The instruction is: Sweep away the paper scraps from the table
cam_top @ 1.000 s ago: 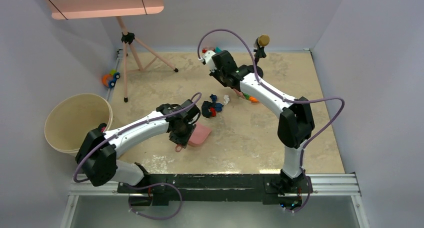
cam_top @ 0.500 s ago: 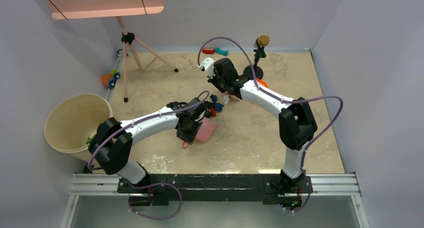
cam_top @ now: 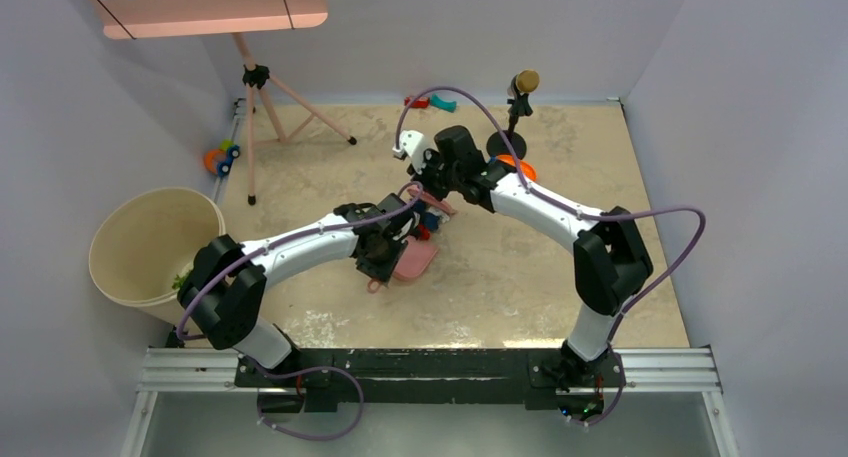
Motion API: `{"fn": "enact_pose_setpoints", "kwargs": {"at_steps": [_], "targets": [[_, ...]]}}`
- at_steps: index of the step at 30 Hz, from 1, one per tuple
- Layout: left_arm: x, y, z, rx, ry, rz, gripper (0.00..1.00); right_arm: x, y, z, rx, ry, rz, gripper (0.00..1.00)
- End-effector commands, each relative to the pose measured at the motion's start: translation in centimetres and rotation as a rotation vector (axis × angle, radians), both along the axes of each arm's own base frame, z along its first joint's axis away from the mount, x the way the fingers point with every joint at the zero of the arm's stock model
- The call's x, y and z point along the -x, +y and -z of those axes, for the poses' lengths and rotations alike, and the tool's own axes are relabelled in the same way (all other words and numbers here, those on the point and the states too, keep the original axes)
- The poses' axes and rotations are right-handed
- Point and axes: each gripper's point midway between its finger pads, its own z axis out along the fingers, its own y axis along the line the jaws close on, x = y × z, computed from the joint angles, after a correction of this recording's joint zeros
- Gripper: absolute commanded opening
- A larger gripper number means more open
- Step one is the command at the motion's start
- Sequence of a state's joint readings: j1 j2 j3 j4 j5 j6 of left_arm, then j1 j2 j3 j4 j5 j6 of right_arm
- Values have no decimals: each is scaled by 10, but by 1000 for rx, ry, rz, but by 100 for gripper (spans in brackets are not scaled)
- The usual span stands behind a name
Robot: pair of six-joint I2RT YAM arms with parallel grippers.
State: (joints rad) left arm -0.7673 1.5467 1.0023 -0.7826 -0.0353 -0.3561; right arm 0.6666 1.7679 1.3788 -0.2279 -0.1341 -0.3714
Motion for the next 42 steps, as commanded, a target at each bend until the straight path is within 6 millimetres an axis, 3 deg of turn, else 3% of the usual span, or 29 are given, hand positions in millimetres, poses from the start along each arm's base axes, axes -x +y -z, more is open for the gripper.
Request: {"fn": "enact_pose_setpoints", "kwargs": {"at_steps": [1, 5, 7, 10, 14, 19, 25, 32, 36, 42], "targets": [[-18, -11, -9, 27, -72, 20, 0, 57, 29, 10, -26, 150, -216, 0], [-21, -10, -6, 23, -86, 18, 0, 89, 37, -1, -73, 233, -301, 0], [-20, -10, -2, 23, -87, 20, 0, 105, 42, -20, -145, 268, -340, 0], [-22, -9, 2, 25, -102, 12, 0, 111, 42, -47, -212, 268, -325, 0], [-22, -6, 5, 29, -122, 0, 0, 108, 32, -78, -308, 310, -272, 0], [-23, -5, 2, 63, -168, -12, 0, 80, 3, -92, -309, 290, -45, 0], [-27, -3, -6, 94, -236, -20, 0, 67, -27, -118, -359, 208, 138, 0], [-27, -2, -14, 114, -274, -25, 0, 56, -87, -149, -420, -1, 432, 0], [-23, -1, -9, 73, -217, -22, 0, 43, -105, -142, -356, -94, 493, 0], [-13, 0, -3, 60, -153, -36, 0, 3, -103, -88, -98, -78, 529, 0]]}}
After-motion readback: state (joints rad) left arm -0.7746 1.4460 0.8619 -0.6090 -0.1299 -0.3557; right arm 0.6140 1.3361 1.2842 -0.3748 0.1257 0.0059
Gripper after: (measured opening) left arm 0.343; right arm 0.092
